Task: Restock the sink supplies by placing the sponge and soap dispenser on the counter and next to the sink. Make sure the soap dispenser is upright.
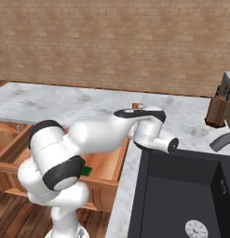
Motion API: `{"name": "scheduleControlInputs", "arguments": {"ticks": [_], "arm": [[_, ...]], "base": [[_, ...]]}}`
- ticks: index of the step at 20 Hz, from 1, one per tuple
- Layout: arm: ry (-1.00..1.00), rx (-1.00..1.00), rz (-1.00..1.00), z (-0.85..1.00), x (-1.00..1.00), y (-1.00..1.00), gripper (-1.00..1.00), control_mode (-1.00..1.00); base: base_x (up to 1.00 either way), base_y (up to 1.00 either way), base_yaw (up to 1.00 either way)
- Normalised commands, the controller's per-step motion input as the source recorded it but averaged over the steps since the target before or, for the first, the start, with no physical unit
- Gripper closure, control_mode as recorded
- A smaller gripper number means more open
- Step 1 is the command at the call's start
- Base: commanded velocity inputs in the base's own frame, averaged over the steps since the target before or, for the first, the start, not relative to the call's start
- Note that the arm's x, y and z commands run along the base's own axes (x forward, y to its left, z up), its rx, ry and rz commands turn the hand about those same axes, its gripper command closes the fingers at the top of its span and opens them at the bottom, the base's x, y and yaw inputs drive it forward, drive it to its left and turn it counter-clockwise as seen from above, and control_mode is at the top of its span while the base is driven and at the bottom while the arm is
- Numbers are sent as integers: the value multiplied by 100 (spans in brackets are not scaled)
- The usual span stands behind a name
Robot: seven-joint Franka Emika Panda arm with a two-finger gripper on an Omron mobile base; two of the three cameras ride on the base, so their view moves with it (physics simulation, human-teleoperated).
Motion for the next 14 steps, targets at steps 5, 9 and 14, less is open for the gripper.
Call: {"name": "scheduleControlInputs", "arguments": {"ticks": [5, 9, 14], "arm": [[0, 3, 0, -40, 47, -35, 100, -100], [-1, 6, 0, -24, 48, -38, 100, -100], [0, 7, 0, -44, 42, -37, 100, -100]], "base": [[0, 0, 0], [0, 0, 0], [0, 0, 0]]}}
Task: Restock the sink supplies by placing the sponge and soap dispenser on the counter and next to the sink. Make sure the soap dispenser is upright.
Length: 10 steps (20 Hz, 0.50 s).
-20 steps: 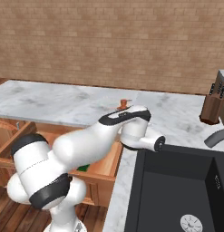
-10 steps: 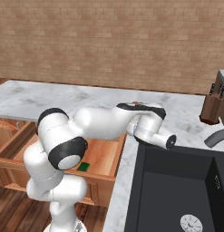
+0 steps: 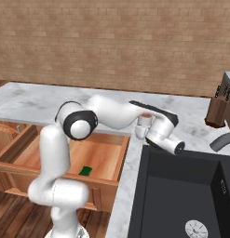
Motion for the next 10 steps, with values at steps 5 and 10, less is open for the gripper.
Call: {"name": "scheduleControlInputs", "arguments": {"ticks": [5, 10], "arm": [[-12, 0, 0, -57, 3, -11, 100, -100], [-11, -2, 0, -17, 24, -2, 100, -100]], "base": [[0, 0, 0], [0, 0, 0]]}}
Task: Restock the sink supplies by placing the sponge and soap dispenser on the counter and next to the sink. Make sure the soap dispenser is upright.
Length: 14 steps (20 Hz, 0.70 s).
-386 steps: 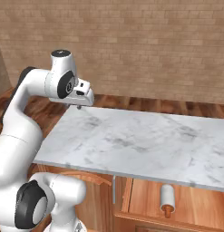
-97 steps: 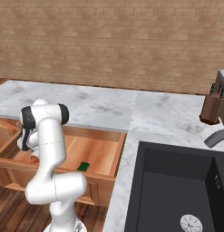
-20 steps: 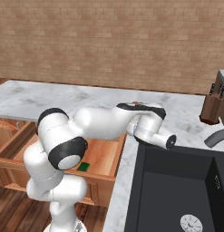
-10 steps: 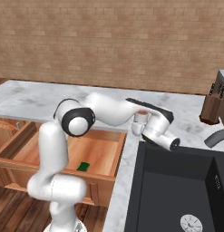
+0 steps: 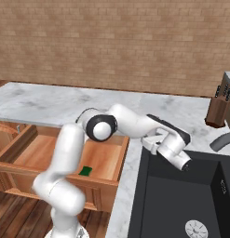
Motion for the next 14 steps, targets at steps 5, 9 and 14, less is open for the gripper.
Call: {"name": "scheduleControlInputs", "arguments": {"ticks": [5, 9, 14], "arm": [[-8, -11, 0, -20, 34, 0, 100, -100], [-3, -15, -1, -19, 56, 1, 100, -100], [0, -4, -1, -16, 64, 0, 100, -100]], "base": [[0, 0, 0], [0, 0, 0], [0, 0, 0]]}}
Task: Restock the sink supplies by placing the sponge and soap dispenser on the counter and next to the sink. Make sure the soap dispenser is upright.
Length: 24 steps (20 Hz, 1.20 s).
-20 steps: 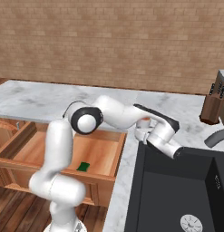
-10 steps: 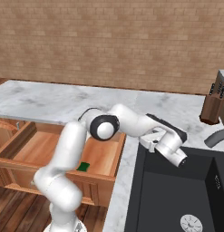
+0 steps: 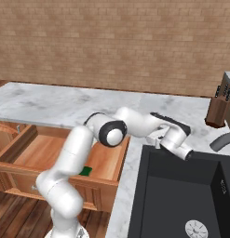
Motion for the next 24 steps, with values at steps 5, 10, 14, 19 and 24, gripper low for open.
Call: {"name": "scheduleControlInputs", "arguments": {"ticks": [5, 10, 14, 19, 24], "arm": [[4, 1, 0, -30, 65, -2, 100, -100], [4, 1, 0, -48, 42, -2, 100, -100], [-2, -1, 0, -70, 3, 0, 100, -100], [-8, -1, 0, -43, -16, 14, 100, -100], [-5, 0, 0, -3, -22, 1, 100, -100]], "base": [[0, 0, 0], [0, 0, 0], [0, 0, 0], [0, 0, 0], [0, 0, 0]]}}
